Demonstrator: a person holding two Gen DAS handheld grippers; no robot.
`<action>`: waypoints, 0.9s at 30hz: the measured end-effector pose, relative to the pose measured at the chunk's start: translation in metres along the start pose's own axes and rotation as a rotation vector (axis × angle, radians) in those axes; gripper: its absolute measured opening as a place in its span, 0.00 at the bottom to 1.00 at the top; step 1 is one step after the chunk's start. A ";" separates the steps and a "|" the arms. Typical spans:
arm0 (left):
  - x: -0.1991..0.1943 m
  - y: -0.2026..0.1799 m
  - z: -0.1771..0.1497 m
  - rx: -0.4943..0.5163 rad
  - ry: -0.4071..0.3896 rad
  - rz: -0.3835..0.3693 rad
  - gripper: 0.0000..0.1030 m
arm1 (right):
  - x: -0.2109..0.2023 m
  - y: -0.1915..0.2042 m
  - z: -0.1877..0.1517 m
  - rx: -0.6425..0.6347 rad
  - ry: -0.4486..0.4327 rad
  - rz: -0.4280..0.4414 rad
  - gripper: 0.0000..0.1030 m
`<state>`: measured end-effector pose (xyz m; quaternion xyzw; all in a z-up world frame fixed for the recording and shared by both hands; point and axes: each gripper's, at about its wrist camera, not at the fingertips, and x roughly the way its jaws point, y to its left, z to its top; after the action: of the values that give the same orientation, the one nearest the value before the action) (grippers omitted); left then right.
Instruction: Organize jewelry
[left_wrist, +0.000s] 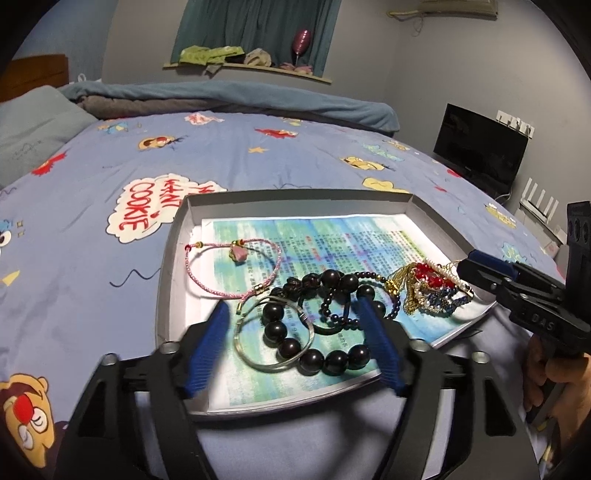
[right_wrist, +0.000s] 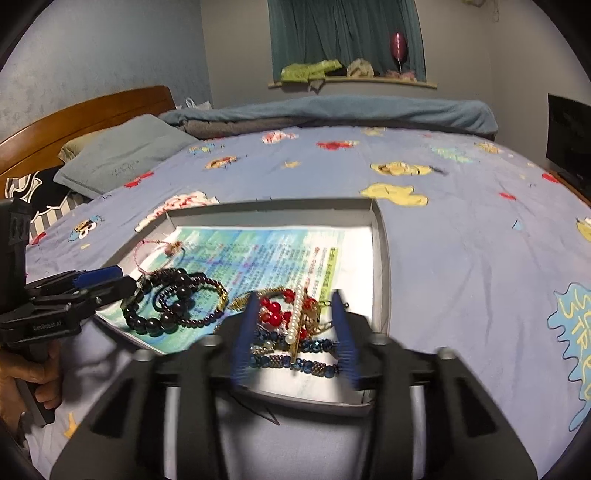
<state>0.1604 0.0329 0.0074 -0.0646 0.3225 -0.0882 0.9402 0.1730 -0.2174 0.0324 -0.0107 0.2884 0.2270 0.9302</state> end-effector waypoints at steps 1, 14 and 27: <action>-0.001 -0.001 0.000 0.004 -0.004 0.000 0.76 | -0.002 0.002 -0.001 -0.007 -0.013 -0.004 0.52; -0.026 -0.003 -0.002 -0.005 -0.105 0.025 0.92 | -0.026 0.005 -0.002 -0.027 -0.128 -0.010 0.85; -0.069 -0.024 -0.017 0.064 -0.282 0.090 0.95 | -0.045 0.006 -0.011 -0.025 -0.185 -0.028 0.95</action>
<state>0.0932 0.0230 0.0395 -0.0319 0.1870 -0.0465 0.9807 0.1315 -0.2320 0.0485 -0.0053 0.1984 0.2178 0.9556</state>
